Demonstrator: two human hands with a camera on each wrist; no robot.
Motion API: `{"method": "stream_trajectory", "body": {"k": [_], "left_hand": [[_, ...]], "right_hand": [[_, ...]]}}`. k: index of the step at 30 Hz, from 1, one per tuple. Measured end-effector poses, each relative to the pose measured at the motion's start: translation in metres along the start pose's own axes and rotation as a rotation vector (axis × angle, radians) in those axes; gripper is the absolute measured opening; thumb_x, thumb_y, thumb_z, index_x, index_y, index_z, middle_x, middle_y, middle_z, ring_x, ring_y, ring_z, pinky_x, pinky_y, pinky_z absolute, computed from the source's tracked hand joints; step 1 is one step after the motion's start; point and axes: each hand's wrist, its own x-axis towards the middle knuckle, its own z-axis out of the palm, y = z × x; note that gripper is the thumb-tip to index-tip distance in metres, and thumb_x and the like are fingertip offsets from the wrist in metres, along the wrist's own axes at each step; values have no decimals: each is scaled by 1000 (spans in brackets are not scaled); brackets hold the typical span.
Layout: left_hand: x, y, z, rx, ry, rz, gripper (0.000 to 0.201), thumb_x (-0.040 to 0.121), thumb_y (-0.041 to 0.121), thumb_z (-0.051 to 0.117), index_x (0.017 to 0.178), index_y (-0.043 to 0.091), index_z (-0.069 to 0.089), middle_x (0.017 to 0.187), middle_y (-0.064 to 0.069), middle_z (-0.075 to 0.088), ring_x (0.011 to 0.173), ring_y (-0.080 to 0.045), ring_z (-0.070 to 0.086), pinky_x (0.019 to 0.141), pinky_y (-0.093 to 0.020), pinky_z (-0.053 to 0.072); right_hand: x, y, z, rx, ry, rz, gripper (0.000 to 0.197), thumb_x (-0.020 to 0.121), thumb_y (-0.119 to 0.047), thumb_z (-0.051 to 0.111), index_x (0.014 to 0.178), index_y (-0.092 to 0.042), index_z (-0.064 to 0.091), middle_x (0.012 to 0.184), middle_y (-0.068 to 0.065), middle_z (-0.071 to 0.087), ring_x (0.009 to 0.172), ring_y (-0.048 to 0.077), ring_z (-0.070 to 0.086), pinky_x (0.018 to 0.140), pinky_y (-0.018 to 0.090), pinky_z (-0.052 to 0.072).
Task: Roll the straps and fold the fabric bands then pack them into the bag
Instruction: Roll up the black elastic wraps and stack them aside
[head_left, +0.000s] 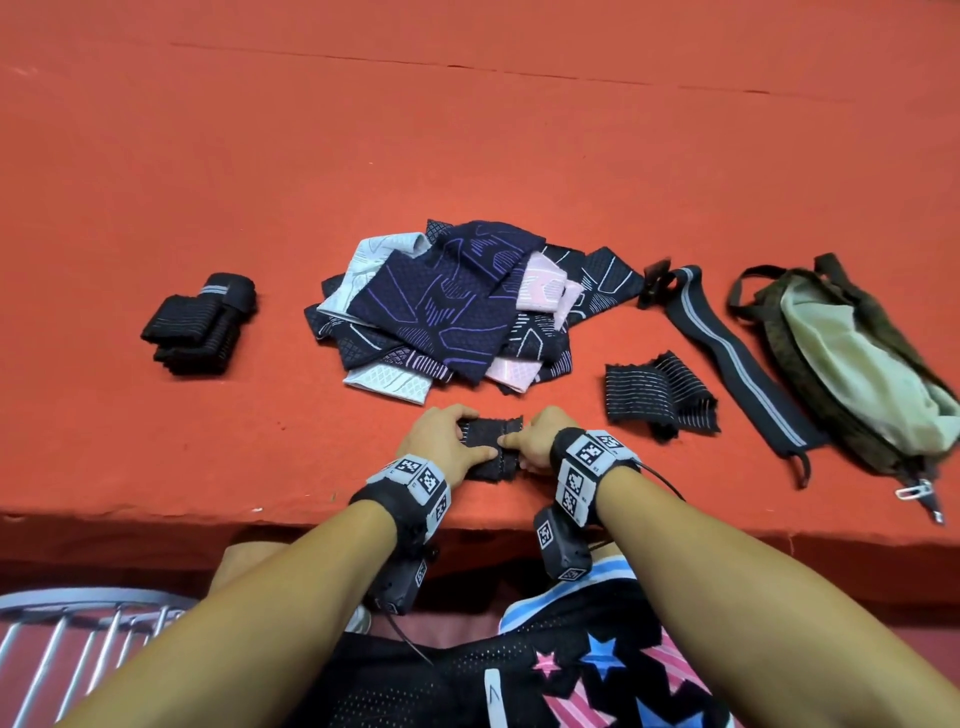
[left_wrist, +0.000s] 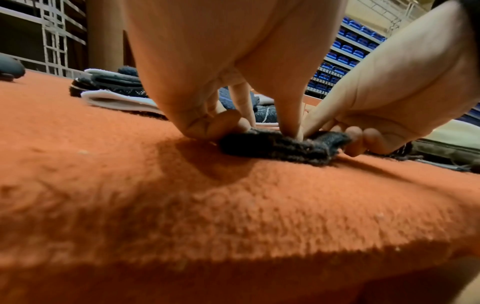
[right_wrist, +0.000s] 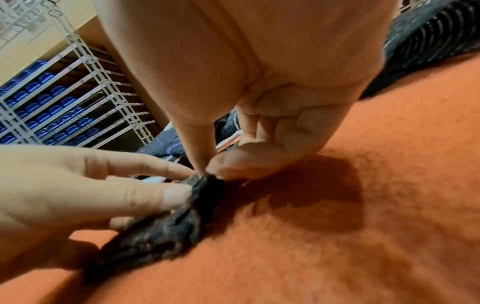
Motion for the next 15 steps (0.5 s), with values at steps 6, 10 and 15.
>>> {"method": "stream_trajectory", "body": {"k": [6, 10, 15], "left_hand": [[1, 1, -1, -10, -10, -7, 54, 70, 44, 85, 117, 35, 62, 92, 2, 58, 79, -13, 56, 67, -27, 38], [2, -1, -4, -79, -3, -17, 47, 72, 27, 84, 116, 29, 67, 87, 4, 63, 79, -13, 59, 70, -25, 43], [6, -3, -10, -255, -15, -146, 40, 76, 11, 76, 114, 23, 70, 88, 1, 72, 77, -15, 65, 78, -30, 55]], "right_hand": [[-5, -4, 9, 90, 39, -149, 25, 78, -18, 77, 75, -18, 52, 57, 5, 68, 47, 17, 61, 54, 28, 52], [-4, -9, 18, 289, -22, -137, 23, 94, -19, 66, 76, -12, 54, 59, 11, 67, 49, 19, 64, 52, 30, 55], [-1, -7, 17, 194, -12, -128, 23, 87, -11, 72, 74, -15, 54, 60, 8, 66, 46, 12, 62, 50, 27, 52]]}}
